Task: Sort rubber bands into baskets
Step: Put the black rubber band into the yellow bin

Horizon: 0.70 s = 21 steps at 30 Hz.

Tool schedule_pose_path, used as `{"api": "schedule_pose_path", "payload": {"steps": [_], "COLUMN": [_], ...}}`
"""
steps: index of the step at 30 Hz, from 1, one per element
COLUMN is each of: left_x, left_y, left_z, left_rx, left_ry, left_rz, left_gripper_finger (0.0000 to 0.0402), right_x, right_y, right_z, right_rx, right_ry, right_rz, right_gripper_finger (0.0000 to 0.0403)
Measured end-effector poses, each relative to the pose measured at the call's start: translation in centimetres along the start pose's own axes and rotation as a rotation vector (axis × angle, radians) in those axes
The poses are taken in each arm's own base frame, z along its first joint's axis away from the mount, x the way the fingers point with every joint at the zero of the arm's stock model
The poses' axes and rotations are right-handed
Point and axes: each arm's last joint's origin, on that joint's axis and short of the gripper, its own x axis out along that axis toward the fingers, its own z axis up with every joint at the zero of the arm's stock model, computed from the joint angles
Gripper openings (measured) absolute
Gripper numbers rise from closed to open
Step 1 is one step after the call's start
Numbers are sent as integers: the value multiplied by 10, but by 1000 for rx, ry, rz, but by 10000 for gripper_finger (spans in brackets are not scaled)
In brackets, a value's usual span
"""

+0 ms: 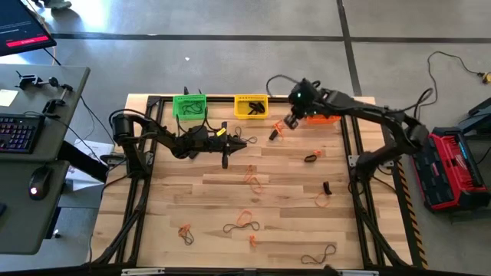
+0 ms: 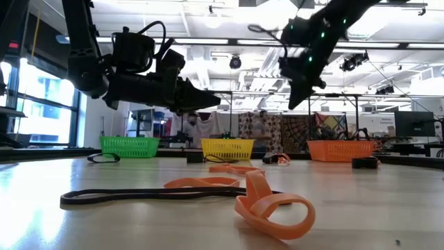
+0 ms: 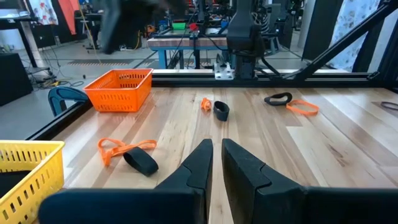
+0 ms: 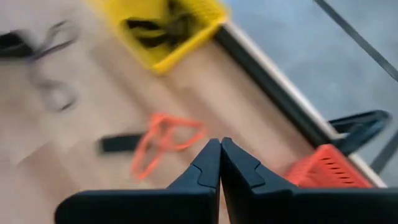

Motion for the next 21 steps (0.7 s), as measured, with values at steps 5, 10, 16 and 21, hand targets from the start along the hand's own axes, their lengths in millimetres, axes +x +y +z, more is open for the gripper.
{"api": "schedule_pose_path", "payload": {"steps": [5,10,16,21], "left_x": [0,0,0,0], "left_y": [0,0,0,0], "left_z": [0,-2,-3,-3], "left_rx": [8,12,12,12], "left_ry": [4,16,30,30], "left_rz": [0,-1,-3,-3], "left_gripper_finger": [25,25,25,25], "right_x": [-22,-38,-42,-28], "right_y": [41,76,104,112], "right_z": [-8,-21,-47,-89], "right_rx": [-88,-159,-232,-196], "right_ry": [-5,14,62,83], "right_rz": [85,123,183,244], "right_gripper_finger": [0,0,0,0]}}
